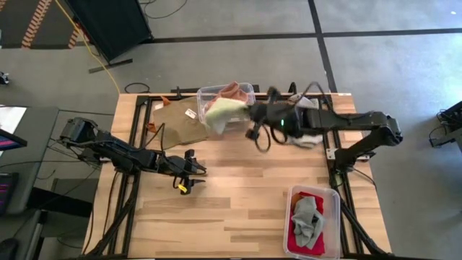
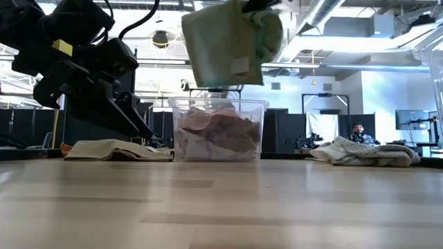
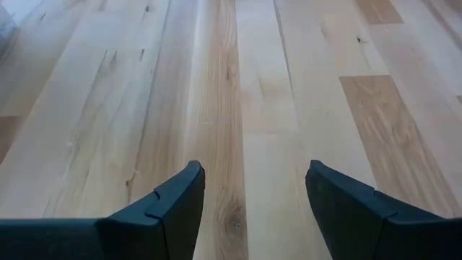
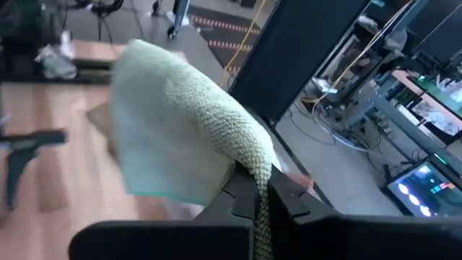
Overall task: Sort towels by color in basket
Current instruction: Put the green towel into the top transparent bin
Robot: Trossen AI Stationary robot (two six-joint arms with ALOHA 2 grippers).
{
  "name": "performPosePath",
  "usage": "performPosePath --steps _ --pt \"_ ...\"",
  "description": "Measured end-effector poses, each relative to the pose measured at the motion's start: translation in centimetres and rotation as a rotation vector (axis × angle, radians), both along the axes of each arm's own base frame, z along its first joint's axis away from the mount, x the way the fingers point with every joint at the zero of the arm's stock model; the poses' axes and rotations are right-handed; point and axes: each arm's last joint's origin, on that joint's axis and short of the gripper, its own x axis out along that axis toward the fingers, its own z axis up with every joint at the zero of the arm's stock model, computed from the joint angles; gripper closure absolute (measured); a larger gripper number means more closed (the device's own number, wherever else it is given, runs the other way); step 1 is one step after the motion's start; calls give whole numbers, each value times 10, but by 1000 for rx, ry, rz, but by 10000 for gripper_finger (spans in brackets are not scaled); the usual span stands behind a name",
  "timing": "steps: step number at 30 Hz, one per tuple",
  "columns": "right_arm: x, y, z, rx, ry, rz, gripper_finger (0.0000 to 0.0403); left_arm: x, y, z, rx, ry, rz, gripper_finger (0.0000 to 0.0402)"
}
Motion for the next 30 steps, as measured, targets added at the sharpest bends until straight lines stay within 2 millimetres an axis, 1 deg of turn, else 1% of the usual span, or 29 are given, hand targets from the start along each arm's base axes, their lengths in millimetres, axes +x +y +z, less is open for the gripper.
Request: performPosePath --steps 2,5,8,12,16,23,26,30 --pt "-1 -21 2 8 -11 -8 373 0 0 0 2 0 -1 171" --pt "-1 -54 -1 57 -21 1 373 0 0 0 3 0 0 171" --pt "4 -85 -12 108 -25 8 373 0 1 0 12 -2 13 171" --pt "16 -116 -29 124 -33 12 373 0 1 0 20 -3 13 171" --pt "30 -138 -50 185 -50 71 373 0 1 0 21 1 15 171" --pt "50 -165 -103 325 30 93 373 -2 1 -3 -7 34 41 171" --pt "55 -174 -122 358 63 73 369 -2 1 -3 -27 37 54 171" --pt "56 -185 -140 423 76 46 366 -2 1 -3 -44 37 66 171"
